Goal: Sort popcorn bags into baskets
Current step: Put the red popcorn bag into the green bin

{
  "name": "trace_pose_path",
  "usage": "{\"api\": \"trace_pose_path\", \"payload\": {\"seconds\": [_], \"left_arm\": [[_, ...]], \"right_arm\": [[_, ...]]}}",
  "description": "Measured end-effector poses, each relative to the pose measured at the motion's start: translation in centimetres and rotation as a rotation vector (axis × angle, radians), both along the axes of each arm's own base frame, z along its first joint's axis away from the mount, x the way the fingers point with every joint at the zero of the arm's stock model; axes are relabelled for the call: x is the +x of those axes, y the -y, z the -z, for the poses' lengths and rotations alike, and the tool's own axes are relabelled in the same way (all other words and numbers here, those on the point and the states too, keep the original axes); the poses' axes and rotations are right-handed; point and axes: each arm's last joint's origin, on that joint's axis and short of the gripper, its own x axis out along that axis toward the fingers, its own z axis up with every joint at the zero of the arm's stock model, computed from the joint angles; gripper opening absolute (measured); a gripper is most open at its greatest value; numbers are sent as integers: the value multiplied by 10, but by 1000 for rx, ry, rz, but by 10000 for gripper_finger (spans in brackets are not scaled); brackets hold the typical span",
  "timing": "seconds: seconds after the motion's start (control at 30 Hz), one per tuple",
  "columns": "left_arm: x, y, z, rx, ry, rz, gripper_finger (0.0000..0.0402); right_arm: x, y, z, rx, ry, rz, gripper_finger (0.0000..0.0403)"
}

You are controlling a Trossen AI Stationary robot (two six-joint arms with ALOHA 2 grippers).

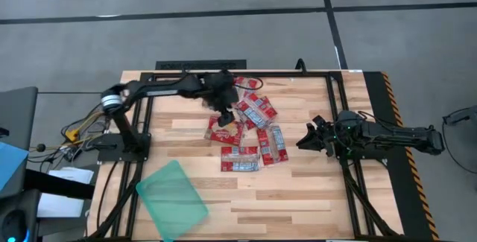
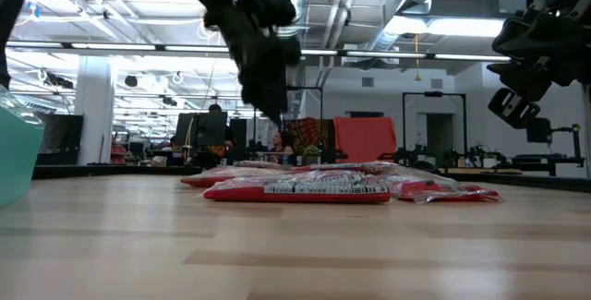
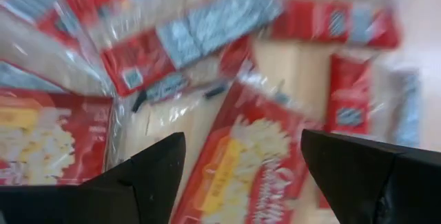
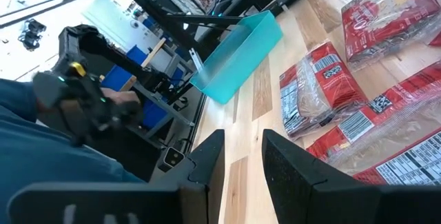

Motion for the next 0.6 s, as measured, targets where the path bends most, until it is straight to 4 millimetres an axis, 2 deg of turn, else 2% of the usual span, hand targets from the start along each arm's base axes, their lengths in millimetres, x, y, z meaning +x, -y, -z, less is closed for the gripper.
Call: {"api": "trace_pose_path", "payload": {"seconds": [0.23,0.5,0.6], "left_arm": [[7,-12,48,1,-155,73,277],[8,-9,80,-3,-294,167,273],[6,-8,88,-34,-347,181,245]], "right_arm": [[0,0,0,1,-1,0,123],[0,0,0,1,-1,-1,123],[0,0,0,1,0,-1,123]]}}
